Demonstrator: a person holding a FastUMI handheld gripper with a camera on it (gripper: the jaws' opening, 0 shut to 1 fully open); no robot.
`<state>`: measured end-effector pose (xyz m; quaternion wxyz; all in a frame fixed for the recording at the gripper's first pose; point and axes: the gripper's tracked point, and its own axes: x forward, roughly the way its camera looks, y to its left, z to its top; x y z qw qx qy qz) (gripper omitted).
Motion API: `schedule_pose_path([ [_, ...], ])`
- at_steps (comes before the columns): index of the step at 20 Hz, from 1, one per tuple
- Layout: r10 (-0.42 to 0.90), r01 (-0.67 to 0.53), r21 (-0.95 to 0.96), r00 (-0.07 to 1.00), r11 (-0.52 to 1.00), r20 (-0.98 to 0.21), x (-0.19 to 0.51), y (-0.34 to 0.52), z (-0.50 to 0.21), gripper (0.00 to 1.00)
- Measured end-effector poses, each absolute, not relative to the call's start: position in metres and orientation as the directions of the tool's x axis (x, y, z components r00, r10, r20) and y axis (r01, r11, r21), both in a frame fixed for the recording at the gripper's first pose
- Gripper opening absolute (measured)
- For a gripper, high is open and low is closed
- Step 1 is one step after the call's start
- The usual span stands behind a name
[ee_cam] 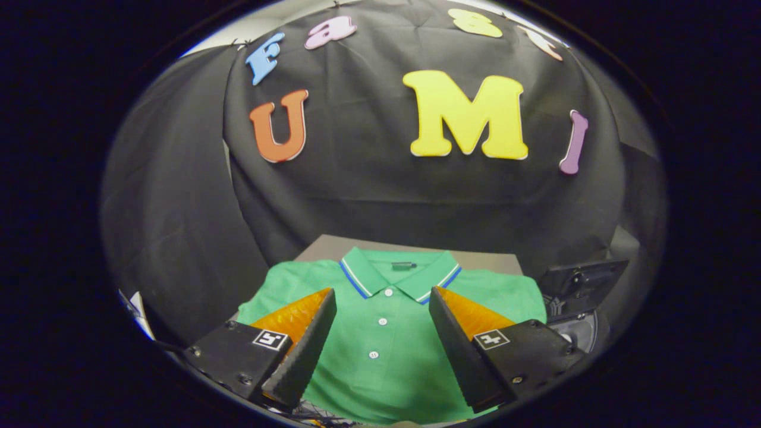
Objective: Put the clothes into the washing machine and then close the washing machine lid.
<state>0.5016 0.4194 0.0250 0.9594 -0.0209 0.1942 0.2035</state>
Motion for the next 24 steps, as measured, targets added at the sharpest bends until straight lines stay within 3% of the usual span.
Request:
schedule_pose_path([
  [5, 0.319, -0.346, 0.037, 0.810, 0.937, -0.492, 0.511, 0.420, -0.015, 0.97],
  [13, 0.273, -0.322, 0.003, 0.796, 0.947, -0.540, 0.513, 0.420, -0.017, 0.97],
  [18, 0.267, -0.321, 0.005, 0.779, 0.947, -0.567, 0.512, 0.413, -0.019, 0.89],
  [19, 0.265, -0.307, 0.021, 0.782, 0.951, -0.564, 0.515, 0.412, -0.017, 0.82],
  [23, 0.275, -0.299, 0.050, 0.782, 0.953, -0.559, 0.516, 0.404, -0.016, 0.34],
  [24, 0.288, -0.309, 0.058, 0.779, 0.949, -0.558, 0.515, 0.402, -0.014, 0.30],
])
